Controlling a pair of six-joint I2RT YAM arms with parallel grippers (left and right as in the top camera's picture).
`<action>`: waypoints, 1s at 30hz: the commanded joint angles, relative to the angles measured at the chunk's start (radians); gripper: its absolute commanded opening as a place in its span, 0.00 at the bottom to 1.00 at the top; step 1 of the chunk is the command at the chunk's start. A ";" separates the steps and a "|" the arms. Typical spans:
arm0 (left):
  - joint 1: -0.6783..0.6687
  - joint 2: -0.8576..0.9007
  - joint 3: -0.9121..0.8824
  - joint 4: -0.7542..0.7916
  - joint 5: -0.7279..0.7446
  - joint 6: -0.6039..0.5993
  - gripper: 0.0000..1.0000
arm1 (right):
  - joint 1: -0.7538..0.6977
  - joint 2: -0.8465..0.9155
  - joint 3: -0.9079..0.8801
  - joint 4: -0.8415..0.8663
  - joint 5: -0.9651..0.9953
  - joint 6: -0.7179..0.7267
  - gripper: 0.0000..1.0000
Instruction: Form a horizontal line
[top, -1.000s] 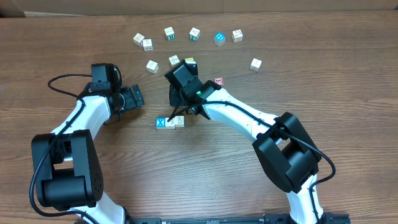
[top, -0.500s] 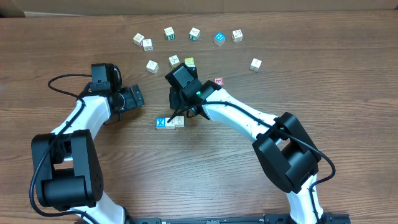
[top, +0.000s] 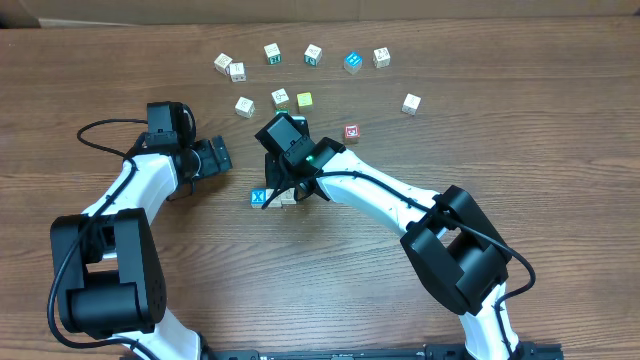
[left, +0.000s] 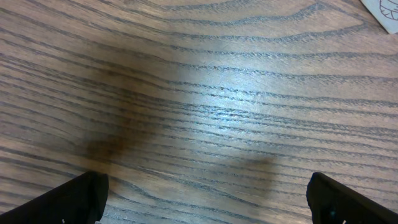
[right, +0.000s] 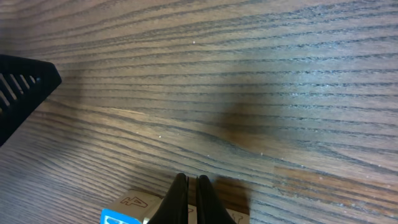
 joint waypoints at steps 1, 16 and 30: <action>-0.001 0.013 -0.004 0.000 0.008 -0.010 0.99 | 0.003 -0.003 -0.003 0.006 0.019 0.007 0.04; -0.001 0.013 -0.004 0.000 0.008 -0.010 0.99 | -0.003 0.032 -0.003 0.009 0.063 0.040 0.04; -0.001 0.013 -0.004 0.000 0.008 -0.010 1.00 | -0.003 0.032 -0.003 -0.021 0.016 0.040 0.04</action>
